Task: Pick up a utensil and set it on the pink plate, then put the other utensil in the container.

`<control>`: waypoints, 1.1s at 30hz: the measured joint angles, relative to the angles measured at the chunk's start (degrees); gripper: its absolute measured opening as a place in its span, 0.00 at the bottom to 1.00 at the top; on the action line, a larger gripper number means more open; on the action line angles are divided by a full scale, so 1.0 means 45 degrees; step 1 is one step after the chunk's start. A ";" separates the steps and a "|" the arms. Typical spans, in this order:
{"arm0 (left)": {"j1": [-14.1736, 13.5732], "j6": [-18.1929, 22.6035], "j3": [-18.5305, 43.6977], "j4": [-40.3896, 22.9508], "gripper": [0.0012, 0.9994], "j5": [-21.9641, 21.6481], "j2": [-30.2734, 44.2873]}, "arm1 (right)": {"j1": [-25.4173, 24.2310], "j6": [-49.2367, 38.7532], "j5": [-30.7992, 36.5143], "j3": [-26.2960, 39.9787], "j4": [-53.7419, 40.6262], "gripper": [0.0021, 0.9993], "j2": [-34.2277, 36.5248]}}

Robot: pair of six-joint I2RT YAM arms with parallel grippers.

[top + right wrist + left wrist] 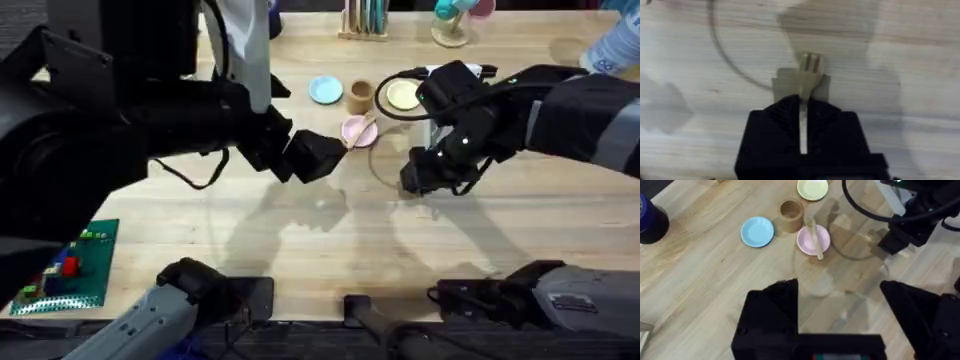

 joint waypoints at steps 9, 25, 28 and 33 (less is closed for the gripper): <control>0.0000 0.0000 0.0000 0.0000 0.99 0.0000 0.0004 | 0.0000 0.0002 -0.0005 0.0000 -0.0013 0.03 0.0000; 0.0000 0.0000 0.0000 0.0000 0.99 0.0000 0.0000 | 0.0000 -0.2467 0.0056 0.3544 -0.0961 0.07 0.0000; 0.0000 0.0000 0.0000 0.0000 0.99 0.0000 0.0000 | 0.0000 -0.2887 0.0060 0.3872 -0.0874 0.04 0.0000; 0.0000 0.0000 0.0000 0.0000 0.99 0.0000 0.0005 | 0.0000 -0.3155 0.0483 0.4211 -0.0255 0.03 0.0000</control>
